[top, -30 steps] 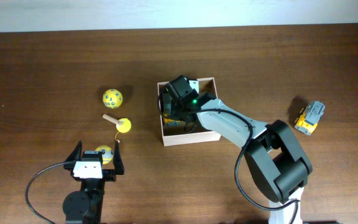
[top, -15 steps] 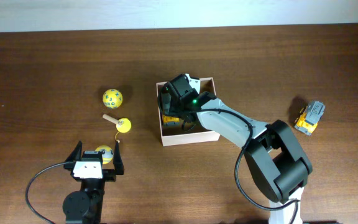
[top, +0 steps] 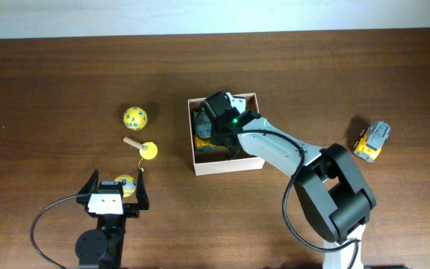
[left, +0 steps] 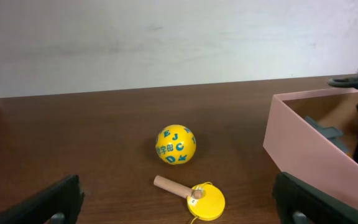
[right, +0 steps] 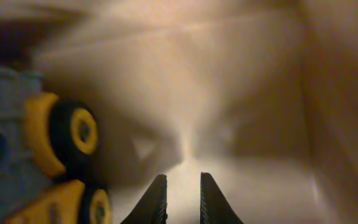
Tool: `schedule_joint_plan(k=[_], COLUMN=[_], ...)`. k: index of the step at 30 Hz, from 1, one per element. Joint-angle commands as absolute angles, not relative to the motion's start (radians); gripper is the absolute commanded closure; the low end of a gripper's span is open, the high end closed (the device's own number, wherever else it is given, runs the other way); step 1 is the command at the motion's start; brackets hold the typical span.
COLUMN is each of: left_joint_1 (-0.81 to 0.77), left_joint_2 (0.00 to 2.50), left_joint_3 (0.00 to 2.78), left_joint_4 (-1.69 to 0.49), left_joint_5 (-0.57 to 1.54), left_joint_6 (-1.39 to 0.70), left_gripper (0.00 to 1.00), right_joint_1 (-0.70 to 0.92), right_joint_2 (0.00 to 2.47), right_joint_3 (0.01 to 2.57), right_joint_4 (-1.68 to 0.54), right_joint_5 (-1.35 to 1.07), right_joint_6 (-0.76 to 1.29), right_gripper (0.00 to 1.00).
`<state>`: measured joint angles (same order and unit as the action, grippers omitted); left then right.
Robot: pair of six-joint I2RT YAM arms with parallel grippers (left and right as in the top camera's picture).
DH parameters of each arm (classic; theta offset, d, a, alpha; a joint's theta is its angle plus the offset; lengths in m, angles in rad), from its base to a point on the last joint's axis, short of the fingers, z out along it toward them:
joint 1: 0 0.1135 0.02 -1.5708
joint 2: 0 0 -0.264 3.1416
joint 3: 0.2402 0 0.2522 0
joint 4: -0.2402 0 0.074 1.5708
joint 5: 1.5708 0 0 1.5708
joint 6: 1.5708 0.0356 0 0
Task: Pack container
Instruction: 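Open the right gripper and adjust the truck's position inside the box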
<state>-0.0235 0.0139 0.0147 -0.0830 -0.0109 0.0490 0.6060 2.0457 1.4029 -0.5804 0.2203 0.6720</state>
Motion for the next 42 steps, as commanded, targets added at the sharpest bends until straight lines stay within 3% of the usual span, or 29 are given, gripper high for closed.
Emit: schedule_joint_plan(k=[1, 42], left_joint_1=[-0.017, -0.017], left_joint_2=[0.011, 0.011], left_joint_3=[0.009, 0.009], left_joint_4=[-0.084, -0.084], left_joint_5=[-0.003, -0.003], left_joint_6=[0.065, 0.065], left_gripper=[0.01, 0.01], right_joint_1=[0.602, 0.602], right_joint_2=[2.054, 2.054], right_joint_3=[1.423, 1.423], right_joint_4=[-0.616, -0.732], right_joint_5=[0.244, 0.117], right_joint_6=[0.662, 1.035], right_gripper=[0.86, 0.86])
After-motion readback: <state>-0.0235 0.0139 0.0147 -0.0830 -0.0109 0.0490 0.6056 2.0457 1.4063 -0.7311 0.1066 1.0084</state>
